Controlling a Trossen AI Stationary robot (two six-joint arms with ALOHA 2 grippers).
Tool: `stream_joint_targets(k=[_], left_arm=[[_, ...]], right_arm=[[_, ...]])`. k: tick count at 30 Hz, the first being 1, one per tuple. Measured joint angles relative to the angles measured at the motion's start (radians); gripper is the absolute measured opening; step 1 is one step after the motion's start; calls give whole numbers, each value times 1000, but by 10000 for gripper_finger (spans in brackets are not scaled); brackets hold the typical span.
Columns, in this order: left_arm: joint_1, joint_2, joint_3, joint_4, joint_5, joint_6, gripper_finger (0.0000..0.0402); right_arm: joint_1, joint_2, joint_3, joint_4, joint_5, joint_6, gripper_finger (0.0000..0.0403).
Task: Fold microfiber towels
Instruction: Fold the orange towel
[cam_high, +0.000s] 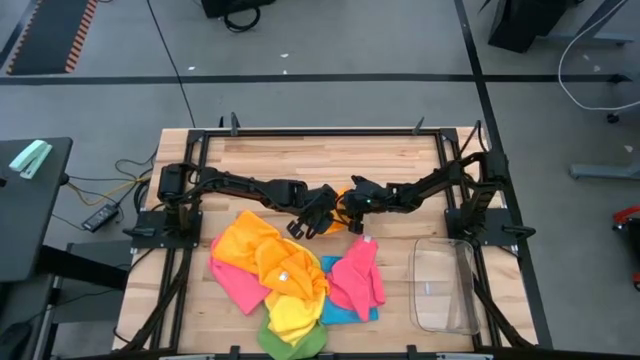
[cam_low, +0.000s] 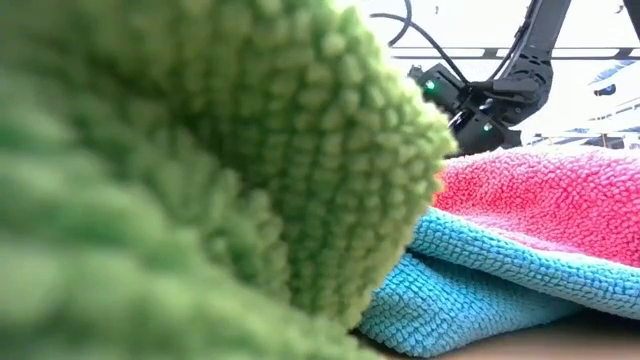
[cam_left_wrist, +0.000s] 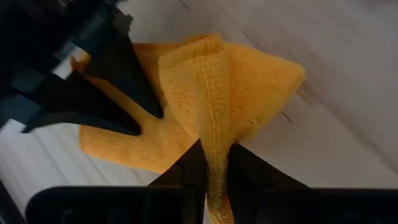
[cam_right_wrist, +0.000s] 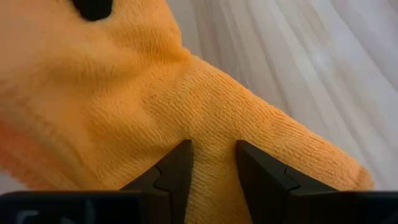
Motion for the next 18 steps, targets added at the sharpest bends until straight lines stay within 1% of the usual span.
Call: stream_joint_targets(k=[6, 13, 18], left_arm=[[0, 0, 0, 47, 0, 19, 44], [17, 0, 0, 77, 0, 20, 51], [38, 0, 0, 82, 1, 19, 48]], right_arm=[[13, -1, 0, -2, -7, 2, 137], [27, 0, -1, -1, -13, -1, 137], [29, 0, -1, 2, -20, -3, 137]])
